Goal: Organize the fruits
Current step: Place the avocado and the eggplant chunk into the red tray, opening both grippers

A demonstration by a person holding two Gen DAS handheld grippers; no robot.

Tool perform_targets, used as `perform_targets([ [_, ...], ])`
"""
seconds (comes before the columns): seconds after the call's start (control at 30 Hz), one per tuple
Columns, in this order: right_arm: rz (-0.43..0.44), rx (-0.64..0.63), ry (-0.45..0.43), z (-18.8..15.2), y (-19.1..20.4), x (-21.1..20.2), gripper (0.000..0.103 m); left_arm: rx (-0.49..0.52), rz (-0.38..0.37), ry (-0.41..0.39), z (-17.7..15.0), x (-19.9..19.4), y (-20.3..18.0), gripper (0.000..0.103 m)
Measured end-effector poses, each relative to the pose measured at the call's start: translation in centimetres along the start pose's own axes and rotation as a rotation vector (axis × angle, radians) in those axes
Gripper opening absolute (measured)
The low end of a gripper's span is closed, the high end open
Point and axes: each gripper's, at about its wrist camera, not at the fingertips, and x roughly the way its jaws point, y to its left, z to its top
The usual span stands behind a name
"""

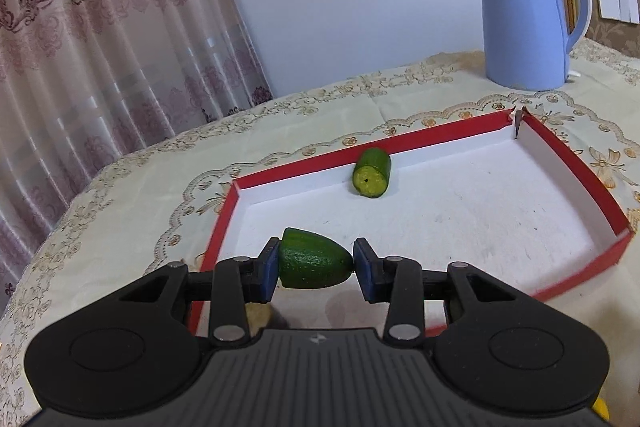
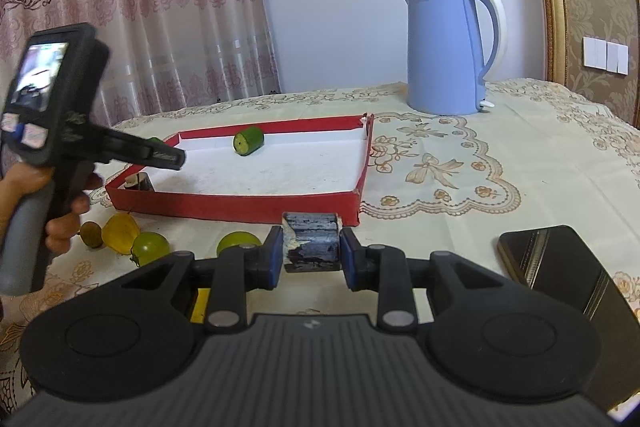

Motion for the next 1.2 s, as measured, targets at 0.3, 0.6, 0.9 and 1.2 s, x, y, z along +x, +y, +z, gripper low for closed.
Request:
perform_targets([
  [0.3,-0.002,0.002,0.0,0.0,-0.3,0.0,0.028,0.021,0.006,0.048,1.6,3.1,-1.6,0.039],
  [0.6,-0.009,0.002,-0.001,0.0,-0.2,-0.2,0.028,0.008,0.002,0.067,2.3,4.0,-1.9,0.076],
  [0.9,0.005,-0.019,-0.008,0.5,0.6,0.0,0.028,-0.043,0.007,-0.006,1.3,0.3,-0.1,0.084],
  [1.2,0.044,-0.032,-0.019,2.1,1.4,1.0,0.028,-0.361,0.041,-0.053,-5.7,-5.4,6.0,0.087],
])
